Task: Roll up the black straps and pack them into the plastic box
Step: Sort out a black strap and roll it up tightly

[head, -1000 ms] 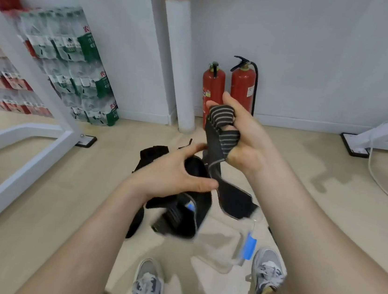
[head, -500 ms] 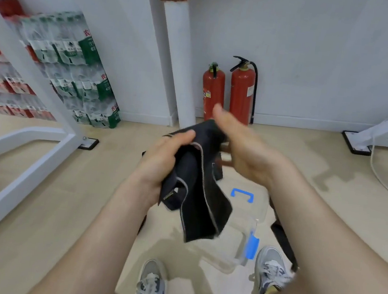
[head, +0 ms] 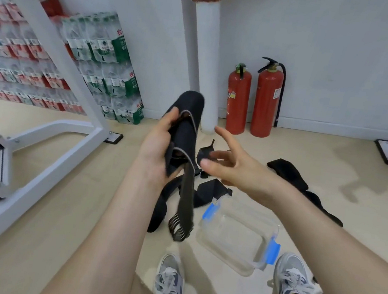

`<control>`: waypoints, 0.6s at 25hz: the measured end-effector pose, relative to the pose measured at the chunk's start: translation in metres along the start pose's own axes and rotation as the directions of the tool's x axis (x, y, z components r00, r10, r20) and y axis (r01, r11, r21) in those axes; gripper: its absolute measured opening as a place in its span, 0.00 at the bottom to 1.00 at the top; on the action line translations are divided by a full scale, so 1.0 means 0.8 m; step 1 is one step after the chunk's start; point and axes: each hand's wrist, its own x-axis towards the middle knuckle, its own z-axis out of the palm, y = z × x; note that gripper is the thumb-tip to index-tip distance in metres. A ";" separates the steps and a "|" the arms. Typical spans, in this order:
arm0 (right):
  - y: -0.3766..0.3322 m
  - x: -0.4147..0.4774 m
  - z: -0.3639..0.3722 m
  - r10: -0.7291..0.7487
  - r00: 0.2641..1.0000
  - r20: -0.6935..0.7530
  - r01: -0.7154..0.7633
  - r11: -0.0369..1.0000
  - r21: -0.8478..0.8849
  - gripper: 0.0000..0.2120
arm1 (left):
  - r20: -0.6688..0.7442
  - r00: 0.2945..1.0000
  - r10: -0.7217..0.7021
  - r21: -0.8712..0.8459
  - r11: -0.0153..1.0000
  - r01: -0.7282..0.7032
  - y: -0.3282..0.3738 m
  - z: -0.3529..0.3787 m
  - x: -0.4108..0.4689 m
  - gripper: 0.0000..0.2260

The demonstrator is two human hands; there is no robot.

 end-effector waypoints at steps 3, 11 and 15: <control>-0.001 0.015 0.013 -0.131 0.982 -0.134 0.142 0.987 0.071 0.41 | 0.127 0.988 -0.090 0.141 0.987 0.072 -0.007 0.007 -0.002 0.19; 0.028 0.025 0.001 -0.112 0.938 -0.327 -0.013 0.934 -0.357 0.16 | 0.179 0.983 -0.046 0.072 0.997 0.034 0.001 0.006 -0.010 0.17; 0.021 0.022 -0.023 0.484 0.857 -0.178 -0.448 0.869 0.208 0.08 | 0.025 0.981 0.193 0.074 0.978 -0.194 0.012 -0.015 0.002 0.11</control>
